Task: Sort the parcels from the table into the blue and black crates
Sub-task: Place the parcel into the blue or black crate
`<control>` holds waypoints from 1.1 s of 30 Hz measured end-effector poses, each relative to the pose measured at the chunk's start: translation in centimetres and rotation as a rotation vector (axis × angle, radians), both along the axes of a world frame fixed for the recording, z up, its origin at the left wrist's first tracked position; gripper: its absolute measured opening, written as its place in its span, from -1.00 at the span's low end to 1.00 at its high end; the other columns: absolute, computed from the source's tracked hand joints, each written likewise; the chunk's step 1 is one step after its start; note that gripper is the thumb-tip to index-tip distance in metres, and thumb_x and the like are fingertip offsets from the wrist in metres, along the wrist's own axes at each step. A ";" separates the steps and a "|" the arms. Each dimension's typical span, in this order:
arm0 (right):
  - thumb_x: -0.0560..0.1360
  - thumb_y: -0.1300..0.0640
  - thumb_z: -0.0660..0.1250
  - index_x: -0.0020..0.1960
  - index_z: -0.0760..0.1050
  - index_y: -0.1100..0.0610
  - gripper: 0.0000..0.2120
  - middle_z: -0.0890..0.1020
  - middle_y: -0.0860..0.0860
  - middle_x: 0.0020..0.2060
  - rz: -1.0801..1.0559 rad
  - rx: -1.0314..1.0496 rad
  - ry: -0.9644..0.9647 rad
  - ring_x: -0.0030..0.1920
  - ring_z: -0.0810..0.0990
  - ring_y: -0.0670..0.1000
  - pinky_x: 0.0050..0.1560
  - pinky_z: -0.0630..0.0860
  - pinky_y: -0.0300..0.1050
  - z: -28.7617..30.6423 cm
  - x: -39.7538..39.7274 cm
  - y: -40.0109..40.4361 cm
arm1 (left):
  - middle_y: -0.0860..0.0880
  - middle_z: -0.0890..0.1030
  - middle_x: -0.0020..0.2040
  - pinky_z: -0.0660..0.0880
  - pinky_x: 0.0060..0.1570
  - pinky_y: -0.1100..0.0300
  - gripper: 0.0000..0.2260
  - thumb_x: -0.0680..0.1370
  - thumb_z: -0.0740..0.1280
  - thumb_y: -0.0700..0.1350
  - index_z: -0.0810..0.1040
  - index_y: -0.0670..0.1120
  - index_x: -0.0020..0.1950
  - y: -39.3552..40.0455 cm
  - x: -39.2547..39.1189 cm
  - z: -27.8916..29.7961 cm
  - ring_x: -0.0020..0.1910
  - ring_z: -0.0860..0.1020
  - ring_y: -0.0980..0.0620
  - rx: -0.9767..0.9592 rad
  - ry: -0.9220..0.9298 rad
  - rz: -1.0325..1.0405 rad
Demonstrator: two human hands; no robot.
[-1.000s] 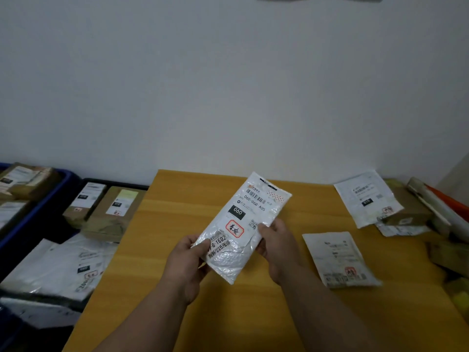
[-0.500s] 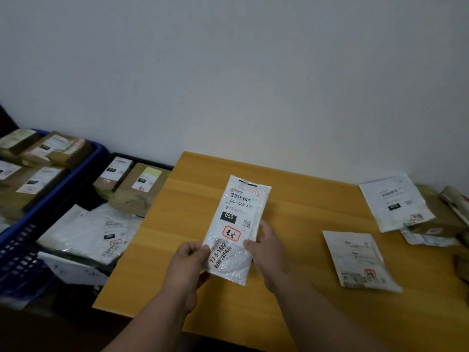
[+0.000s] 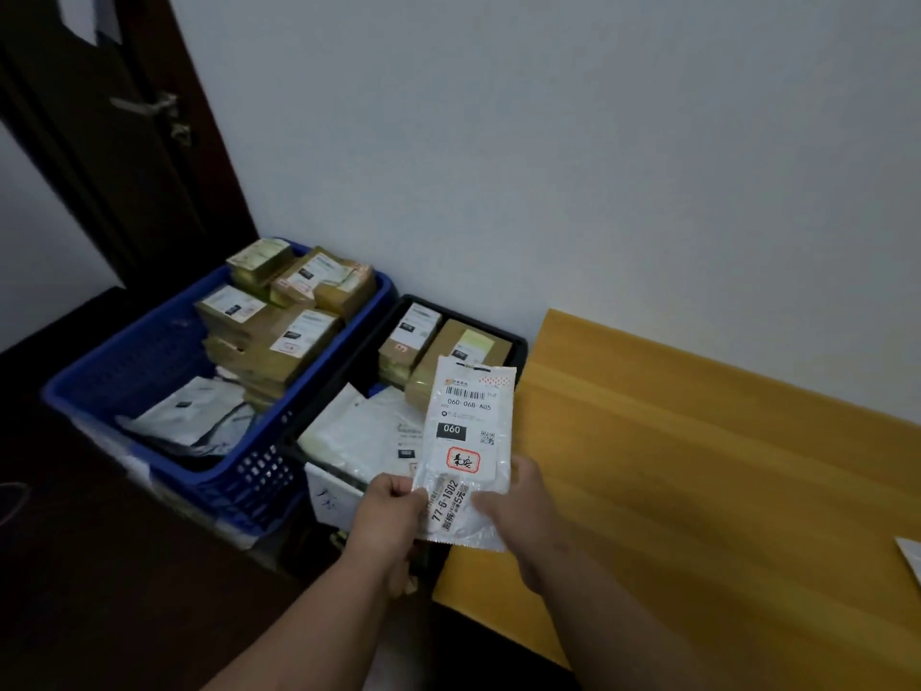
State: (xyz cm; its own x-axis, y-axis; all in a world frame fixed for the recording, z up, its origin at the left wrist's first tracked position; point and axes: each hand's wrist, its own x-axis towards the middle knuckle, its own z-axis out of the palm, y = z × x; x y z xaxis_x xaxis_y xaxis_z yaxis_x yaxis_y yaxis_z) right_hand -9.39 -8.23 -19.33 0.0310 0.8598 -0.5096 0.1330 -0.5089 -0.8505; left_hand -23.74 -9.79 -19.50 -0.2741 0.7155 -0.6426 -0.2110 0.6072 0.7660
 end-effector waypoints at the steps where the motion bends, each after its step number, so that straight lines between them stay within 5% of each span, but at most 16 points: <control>1: 0.50 0.38 0.36 0.30 0.28 0.04 -0.51 0.61 -0.03 -0.01 0.023 -0.008 0.007 -0.12 0.67 -0.02 -0.28 0.62 -0.17 0.1 -1.3 0.2 | -0.28 0.66 -0.07 0.52 0.03 -0.31 -0.95 0.57 0.29 -0.28 0.45 -0.17 -0.06 0.0 -1.4 -0.2 -0.07 0.63 -0.25 -0.011 -0.004 0.011; 7: 0.51 0.42 0.21 0.37 0.36 -0.01 -0.48 0.61 -0.03 0.04 0.228 0.012 -0.129 -0.04 0.64 -0.01 -0.16 0.64 -0.11 1.2 -5.2 3.6 | -0.23 0.64 0.01 0.54 0.05 -0.28 -0.88 0.56 0.31 -0.31 0.45 -0.15 0.04 1.4 -6.4 -0.2 -0.02 0.64 -0.23 -0.007 -0.112 0.033; 11: 0.49 0.40 0.25 0.42 0.35 -0.07 -0.40 0.65 0.02 0.07 0.427 -0.084 -0.133 -0.05 0.69 0.03 -0.05 0.67 -0.06 0.6 -7.8 5.6 | -0.15 0.65 -0.03 0.61 -0.06 -0.07 -0.82 0.56 0.30 -0.37 0.44 -0.13 0.07 3.1 -9.1 -0.8 -0.07 0.65 -0.15 0.001 -0.059 0.117; 19: 0.42 0.41 0.27 0.23 0.33 -0.07 -0.47 0.51 0.17 0.08 0.414 -0.272 -0.232 -0.14 0.57 0.07 -0.46 0.44 -0.26 -3.1 -9.2 10.7 | -0.22 0.63 0.02 0.60 0.01 -0.20 -0.72 0.49 0.36 -0.40 0.37 -0.13 0.07 7.5 -11.8 -4.5 -0.04 0.64 -0.19 -0.100 -0.010 0.234; 23: 0.44 0.39 0.19 0.09 0.41 -0.03 -0.62 0.52 0.12 0.05 0.422 -0.200 -0.351 -0.15 0.53 0.00 -0.36 0.44 -0.25 -5.4 -9.0 14.9 | -0.21 0.59 0.06 0.61 -0.22 -0.01 -0.51 0.46 0.33 -0.49 0.26 -0.11 0.25 10.7 -11.7 -5.9 -0.01 0.60 -0.17 -0.116 0.006 0.204; 26: 0.48 0.40 0.13 0.09 0.42 -0.02 -0.63 0.49 0.06 0.08 0.455 -0.152 -0.420 -0.05 0.52 0.01 -0.26 0.43 -0.23 -6.9 -9.0 17.6 | -0.12 0.58 0.05 0.57 -0.27 0.06 -0.29 0.47 0.32 -0.48 0.16 0.11 0.42 12.7 -11.9 -7.3 -0.04 0.58 -0.08 -0.111 -0.003 0.151; 33: 0.58 0.26 0.18 0.25 0.48 0.11 -0.72 0.53 0.10 0.18 0.542 -0.135 -0.566 0.09 0.51 0.05 0.09 0.44 -0.18 -10.7 -10.1 20.6 | -0.13 0.55 0.07 0.56 0.06 -0.12 -0.47 0.52 0.33 -0.34 0.38 0.00 0.45 15.5 -13.9 -10.1 -0.04 0.56 -0.13 -0.286 0.006 0.015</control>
